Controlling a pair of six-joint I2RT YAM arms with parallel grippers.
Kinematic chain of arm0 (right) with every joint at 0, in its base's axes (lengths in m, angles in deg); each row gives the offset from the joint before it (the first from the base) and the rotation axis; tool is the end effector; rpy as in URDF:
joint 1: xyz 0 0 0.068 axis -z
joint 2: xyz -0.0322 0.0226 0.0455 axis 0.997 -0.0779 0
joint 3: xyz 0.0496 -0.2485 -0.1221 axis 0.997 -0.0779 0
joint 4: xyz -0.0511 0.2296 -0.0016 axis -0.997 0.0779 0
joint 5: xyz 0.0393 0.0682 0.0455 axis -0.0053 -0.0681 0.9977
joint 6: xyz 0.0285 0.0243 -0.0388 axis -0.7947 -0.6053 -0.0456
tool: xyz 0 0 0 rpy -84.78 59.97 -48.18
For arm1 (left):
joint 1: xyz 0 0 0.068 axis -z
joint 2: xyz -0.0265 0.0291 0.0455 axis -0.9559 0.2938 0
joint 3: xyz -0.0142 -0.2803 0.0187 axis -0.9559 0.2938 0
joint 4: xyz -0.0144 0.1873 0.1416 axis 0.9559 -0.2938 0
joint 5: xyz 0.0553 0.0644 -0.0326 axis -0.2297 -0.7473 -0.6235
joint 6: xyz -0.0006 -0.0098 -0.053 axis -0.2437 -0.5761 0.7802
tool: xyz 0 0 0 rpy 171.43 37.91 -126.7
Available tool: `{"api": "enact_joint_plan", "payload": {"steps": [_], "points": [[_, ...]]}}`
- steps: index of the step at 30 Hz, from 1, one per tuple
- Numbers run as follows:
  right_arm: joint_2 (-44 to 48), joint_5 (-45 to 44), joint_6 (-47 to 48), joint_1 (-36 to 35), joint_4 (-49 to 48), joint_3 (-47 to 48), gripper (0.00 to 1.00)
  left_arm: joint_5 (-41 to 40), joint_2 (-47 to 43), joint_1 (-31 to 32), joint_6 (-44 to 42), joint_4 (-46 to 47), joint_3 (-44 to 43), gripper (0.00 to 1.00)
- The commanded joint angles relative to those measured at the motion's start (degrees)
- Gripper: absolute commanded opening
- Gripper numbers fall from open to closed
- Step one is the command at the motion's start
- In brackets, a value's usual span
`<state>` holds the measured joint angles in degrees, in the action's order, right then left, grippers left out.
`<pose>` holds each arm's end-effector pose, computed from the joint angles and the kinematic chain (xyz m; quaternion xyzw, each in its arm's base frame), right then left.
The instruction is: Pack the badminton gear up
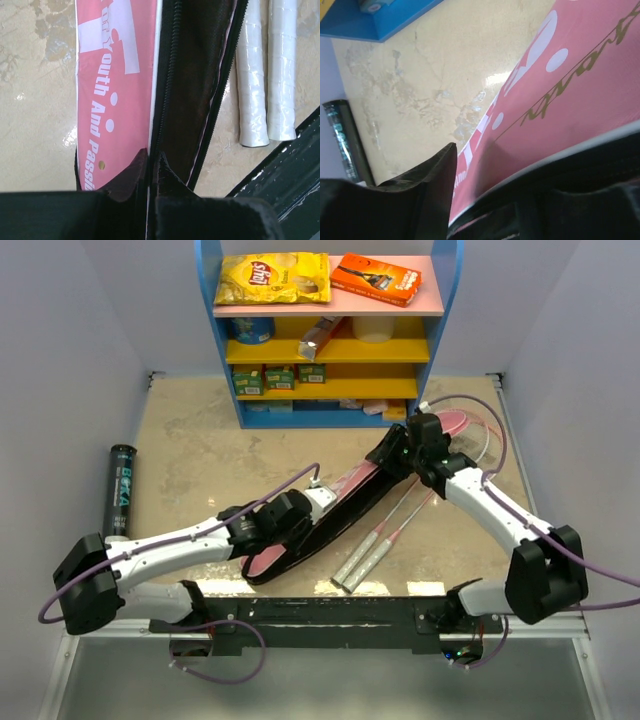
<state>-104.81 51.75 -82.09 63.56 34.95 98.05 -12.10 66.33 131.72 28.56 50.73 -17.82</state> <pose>0.2533 0.1046 0.2853 0.1982 0.8755 0.2789 0.3412 0.1189 -0.1865 0.2504 0.3388 0.8716 -0.1483 0.3219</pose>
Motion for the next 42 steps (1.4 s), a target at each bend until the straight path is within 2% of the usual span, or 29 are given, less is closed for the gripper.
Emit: {"api": "enact_joint_plan", "payload": {"steps": [1,8,13,17,26,32,42], "points": [[4.47,-4.96,5.9,0.53,8.46,4.63,0.55,-1.14,1.81,-2.2,3.79,3.83,-3.15,0.0],[14.22,-9.2,5.03,0.53,18.76,3.23,0.58,4.58,5.32,-8.53,6.6,6.91,-8.68,0.0],[24.23,-11.65,3.36,0.44,25.43,0.94,0.58,4.32,7.26,-10.81,7.92,6.39,-13.77,0.0],[26.7,-12.97,2.22,0.44,29.22,-0.46,0.55,3.09,6.21,-13.71,9.41,5.25,-14.93,0.0],[30.14,-16.4,-1.21,0.53,31.77,-5.2,0.52,-7.62,-6.62,-14.86,13.9,-6.08,-14.49,0.0],[31.19,-18.42,-3.06,0.53,32.74,-8.8,0.5,-9.22,-14.79,-14.86,18.29,-10.13,-13.08,0.0],[25.84,-21.94,-5.61,0.53,28.44,-12.42,0.48,-15.1,-26.21,-14.86,23.83,-20.94,-13.6,0.0]]}}
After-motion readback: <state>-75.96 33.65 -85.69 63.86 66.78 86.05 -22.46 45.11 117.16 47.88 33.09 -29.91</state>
